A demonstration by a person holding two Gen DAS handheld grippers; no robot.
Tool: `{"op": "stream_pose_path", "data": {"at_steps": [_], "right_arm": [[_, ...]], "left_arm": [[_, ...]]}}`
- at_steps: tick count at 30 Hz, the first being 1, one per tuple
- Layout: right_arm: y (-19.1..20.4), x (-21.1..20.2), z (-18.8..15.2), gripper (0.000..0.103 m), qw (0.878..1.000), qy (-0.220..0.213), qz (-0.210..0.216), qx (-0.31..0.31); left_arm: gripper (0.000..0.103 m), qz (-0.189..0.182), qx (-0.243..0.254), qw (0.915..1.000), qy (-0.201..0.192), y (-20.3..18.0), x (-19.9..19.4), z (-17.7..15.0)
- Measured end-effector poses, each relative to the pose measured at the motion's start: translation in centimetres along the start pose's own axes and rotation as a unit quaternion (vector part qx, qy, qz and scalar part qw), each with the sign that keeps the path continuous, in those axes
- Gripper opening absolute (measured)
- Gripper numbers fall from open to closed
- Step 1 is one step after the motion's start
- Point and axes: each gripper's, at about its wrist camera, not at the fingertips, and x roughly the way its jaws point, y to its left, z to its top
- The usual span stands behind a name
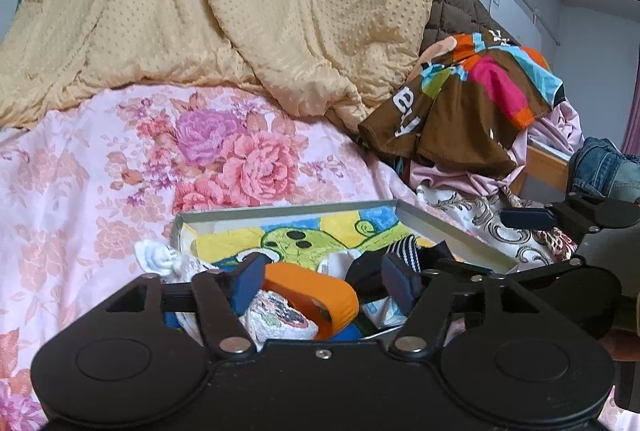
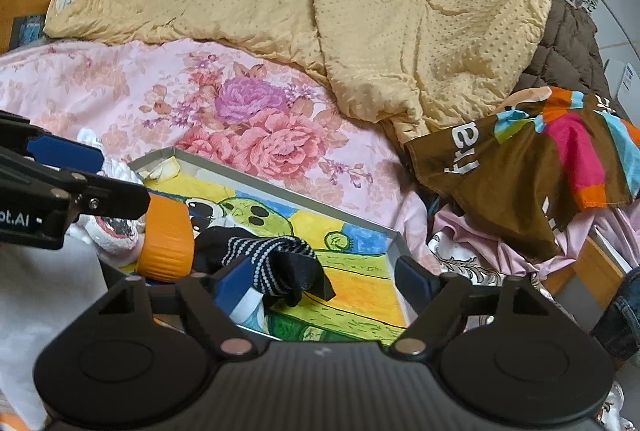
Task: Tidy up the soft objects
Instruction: 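Lower the orange item and striped sock into the tray and open both tools, then withdraw both open tools from the tray back toward the pile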
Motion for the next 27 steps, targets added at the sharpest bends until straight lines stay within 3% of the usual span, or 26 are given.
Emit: {"op": "stream_pose_path", "data": {"at_steps": [6,12,27], "right_arm": [[-1.2,-2.2,0.1,0.093,1.000,-0.012,-0.002,0.022],[-2.8,-4.1,0.1,0.101,0.998,-0.019,0.005,0.062],[-4.9,-9.3,-0.8,0.103,0.992,-0.031,0.000,0.123]], "left_arm": [[0.089,0.002,-0.006,0.9998,-0.021,-0.5,-1.9,0.6],[0.100,0.011,-0.007,0.9996,-0.027,-0.9,-3.6,0.7],[0.102,0.044,-0.016,0.9986,-0.023,-1.5,-8.7,0.7]]}}
